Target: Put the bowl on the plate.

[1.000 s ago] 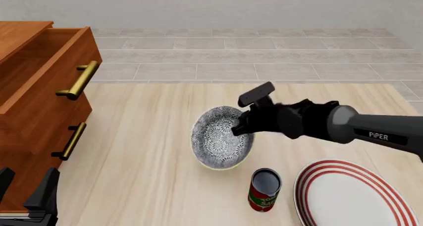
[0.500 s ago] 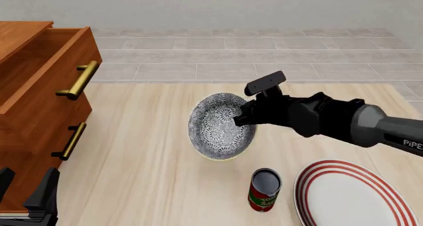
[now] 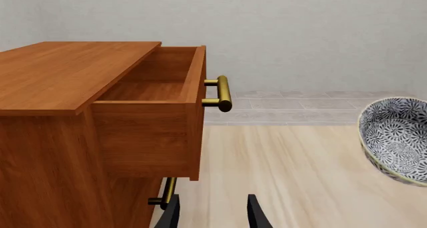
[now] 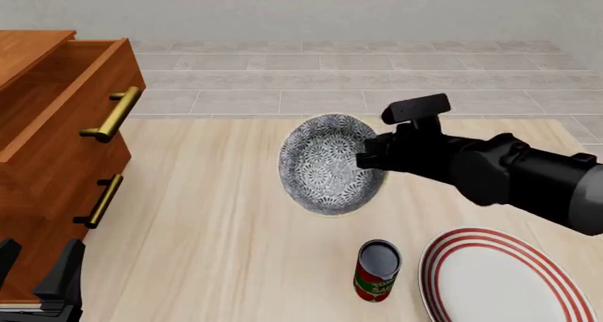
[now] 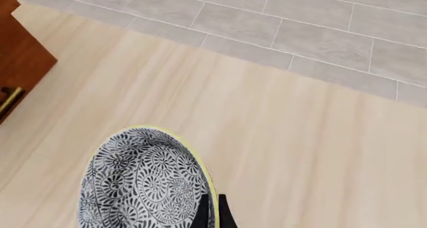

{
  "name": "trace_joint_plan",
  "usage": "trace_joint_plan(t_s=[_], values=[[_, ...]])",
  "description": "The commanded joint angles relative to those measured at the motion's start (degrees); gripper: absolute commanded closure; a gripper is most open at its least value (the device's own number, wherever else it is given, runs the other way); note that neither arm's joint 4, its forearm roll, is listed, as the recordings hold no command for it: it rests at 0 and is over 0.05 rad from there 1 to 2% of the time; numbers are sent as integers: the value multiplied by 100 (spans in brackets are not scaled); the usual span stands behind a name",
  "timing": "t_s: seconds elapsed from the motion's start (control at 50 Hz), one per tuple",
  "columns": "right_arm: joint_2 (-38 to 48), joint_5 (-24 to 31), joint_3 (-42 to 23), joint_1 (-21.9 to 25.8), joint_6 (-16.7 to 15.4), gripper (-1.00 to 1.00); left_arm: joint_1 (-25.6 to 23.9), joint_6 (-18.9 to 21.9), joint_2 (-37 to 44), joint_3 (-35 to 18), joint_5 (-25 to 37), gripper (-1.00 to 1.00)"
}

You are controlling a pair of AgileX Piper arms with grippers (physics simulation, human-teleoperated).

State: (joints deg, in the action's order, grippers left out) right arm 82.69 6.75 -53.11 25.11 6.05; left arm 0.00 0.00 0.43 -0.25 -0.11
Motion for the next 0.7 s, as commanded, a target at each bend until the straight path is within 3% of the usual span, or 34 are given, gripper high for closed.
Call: trace_joint_plan(t_s=[0.02,0.7], values=[[-535,56,248,-239,237,100,0,0,0,0,0,-100],[-2587,624,1591,-1360,533,100,0,0,0,0,0,-100]])
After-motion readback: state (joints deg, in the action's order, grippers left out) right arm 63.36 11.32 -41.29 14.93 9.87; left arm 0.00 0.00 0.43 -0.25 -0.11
